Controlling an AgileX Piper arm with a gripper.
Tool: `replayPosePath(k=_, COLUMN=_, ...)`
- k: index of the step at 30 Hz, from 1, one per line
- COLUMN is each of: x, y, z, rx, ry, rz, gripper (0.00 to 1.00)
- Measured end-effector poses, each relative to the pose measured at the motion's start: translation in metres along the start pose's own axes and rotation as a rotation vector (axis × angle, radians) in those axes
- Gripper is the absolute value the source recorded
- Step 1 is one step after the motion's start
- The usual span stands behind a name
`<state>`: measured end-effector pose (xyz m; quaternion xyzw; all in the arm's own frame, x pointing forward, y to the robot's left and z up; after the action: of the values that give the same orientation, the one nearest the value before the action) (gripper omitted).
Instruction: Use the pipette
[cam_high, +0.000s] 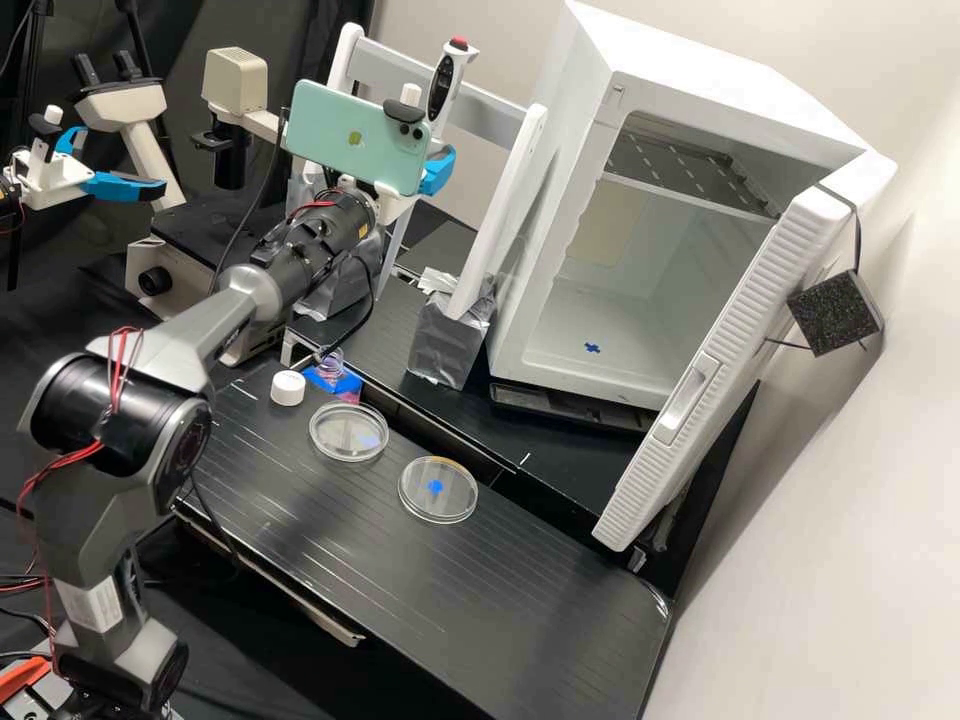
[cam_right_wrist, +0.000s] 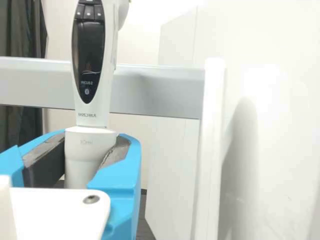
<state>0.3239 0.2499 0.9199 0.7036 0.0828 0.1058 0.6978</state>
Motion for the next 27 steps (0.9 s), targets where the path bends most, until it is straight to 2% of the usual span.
replayPosePath(k=3, x=-0.013, y=0.004, z=0.004, rx=0.050, ry=0.004, rz=0.013, gripper=0.00)
replayPosePath(k=7, x=-0.029, y=0.007, z=0.008, rx=0.096, ry=0.013, rz=0.041, gripper=0.00)
replayPosePath(k=9, x=-0.038, y=0.008, z=0.010, rx=0.108, ry=0.021, rz=0.061, gripper=0.00)
replayPosePath(k=12, x=-0.050, y=0.009, z=0.012, rx=0.096, ry=0.039, rz=0.096, gripper=0.00)
replayPosePath(k=18, x=-0.067, y=-0.001, z=0.014, rx=0.101, ry=0.076, rz=0.145, gripper=0.00)
replayPosePath(k=22, x=-0.074, y=-0.017, z=0.018, rx=0.092, ry=0.074, rz=0.128, gripper=0.00)
replayPosePath(k=27, x=-0.080, y=-0.039, z=0.024, rx=0.090, ry=0.049, rz=0.067, gripper=0.00)
